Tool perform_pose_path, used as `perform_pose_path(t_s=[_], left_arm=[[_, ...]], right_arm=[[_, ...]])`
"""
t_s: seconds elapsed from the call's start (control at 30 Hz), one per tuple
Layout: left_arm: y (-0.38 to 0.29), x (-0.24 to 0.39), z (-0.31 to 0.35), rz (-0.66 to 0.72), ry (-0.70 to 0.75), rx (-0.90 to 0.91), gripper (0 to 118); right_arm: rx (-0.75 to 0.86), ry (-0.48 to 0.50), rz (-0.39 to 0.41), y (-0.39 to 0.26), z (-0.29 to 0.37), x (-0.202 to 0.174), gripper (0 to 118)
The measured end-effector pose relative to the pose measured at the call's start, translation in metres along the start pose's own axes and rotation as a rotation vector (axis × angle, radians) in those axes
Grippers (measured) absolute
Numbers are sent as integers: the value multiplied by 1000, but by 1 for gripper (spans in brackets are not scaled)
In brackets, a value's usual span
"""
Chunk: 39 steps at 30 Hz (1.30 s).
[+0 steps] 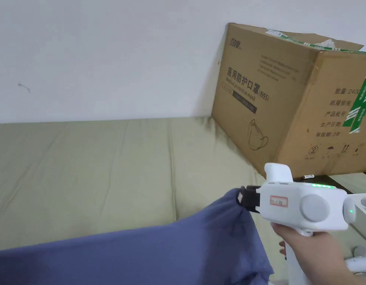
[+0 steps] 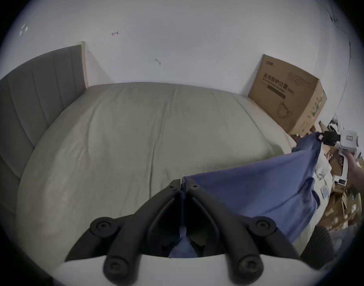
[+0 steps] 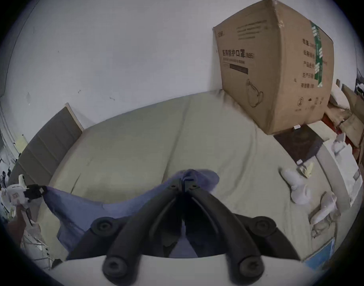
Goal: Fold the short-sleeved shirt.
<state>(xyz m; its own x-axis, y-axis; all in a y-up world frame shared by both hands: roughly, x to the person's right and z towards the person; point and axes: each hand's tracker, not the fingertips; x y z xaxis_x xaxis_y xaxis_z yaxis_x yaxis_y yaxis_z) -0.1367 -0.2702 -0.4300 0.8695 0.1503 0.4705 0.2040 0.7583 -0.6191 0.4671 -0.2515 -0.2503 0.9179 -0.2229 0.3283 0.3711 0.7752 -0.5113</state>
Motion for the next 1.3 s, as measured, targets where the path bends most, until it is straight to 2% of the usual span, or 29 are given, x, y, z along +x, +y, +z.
perform_pose_path(t_s=[0.27, 0.37, 0.5, 0.53, 0.57, 0.6, 0.63, 0.67, 0.7, 0.73, 0.8, 0.83, 0.97, 1.07, 1.13, 1.17, 1.2, 1.23, 1.27, 1.3], left_arm=[[-69, -6, 38, -16, -93, -194, 2], [-100, -2, 49, -30, -112, -255, 3], [-127, -1, 56, -34, -112, -295, 6], [-130, 1, 58, -34, -111, -299, 13], [-129, 2, 62, -38, -88, -283, 38], [-128, 3, 65, -38, -65, -269, 68], [-125, 5, 70, -30, -49, -250, 100], [-121, 6, 76, -20, -56, -232, 118], [-117, 9, 82, -11, -72, -187, 114], [-121, 14, 106, -8, -114, -90, 113], [-121, 26, 130, 9, -94, -56, 116], [-103, 28, 113, 2, -85, -21, 116], [-85, 60, 119, 19, -74, 162, 117], [-78, 86, 125, 20, -36, 291, 116], [-73, 112, 129, 5, 12, 378, 110], [-71, 121, 131, 2, 15, 406, 94], [-71, 128, 131, 1, 4, 413, 69], [-69, 132, 128, -1, 6, 432, 33], [-68, 139, 124, -12, 16, 414, 0], [-69, 141, 125, -23, 25, 436, 0]], right_arm=[[-334, 15, -97, -136, 77, 41, 0], [-388, 3, -139, -177, 91, 51, 0], [-392, -8, -199, -194, 93, 56, 1], [-383, -5, -199, -194, 95, 55, 4], [-368, -7, -189, -191, 97, 51, 15], [-338, -29, -160, -187, 100, 48, 31], [-305, -64, -125, -180, 105, 43, 55], [-273, -85, -94, -173, 111, 38, 90], [-243, -77, -76, -167, 116, 34, 106], [-195, -61, -56, -159, 124, 26, 114], [-85, -47, -7, -144, 138, 10, 114], [-27, -48, 21, -136, 144, 0, 114], [188, -8, 89, -115, 159, -44, 114], [263, 21, 114, -108, 160, -79, 114], [301, 42, 115, -106, 157, -96, 113], [317, 45, 113, -107, 157, -105, 106], [327, 52, 114, -108, 157, -111, 89], [336, 46, 112, -109, 157, -118, 53], [337, 33, 109, -109, 154, -122, 1], [328, 26, 100, -110, 153, -122, 1]])
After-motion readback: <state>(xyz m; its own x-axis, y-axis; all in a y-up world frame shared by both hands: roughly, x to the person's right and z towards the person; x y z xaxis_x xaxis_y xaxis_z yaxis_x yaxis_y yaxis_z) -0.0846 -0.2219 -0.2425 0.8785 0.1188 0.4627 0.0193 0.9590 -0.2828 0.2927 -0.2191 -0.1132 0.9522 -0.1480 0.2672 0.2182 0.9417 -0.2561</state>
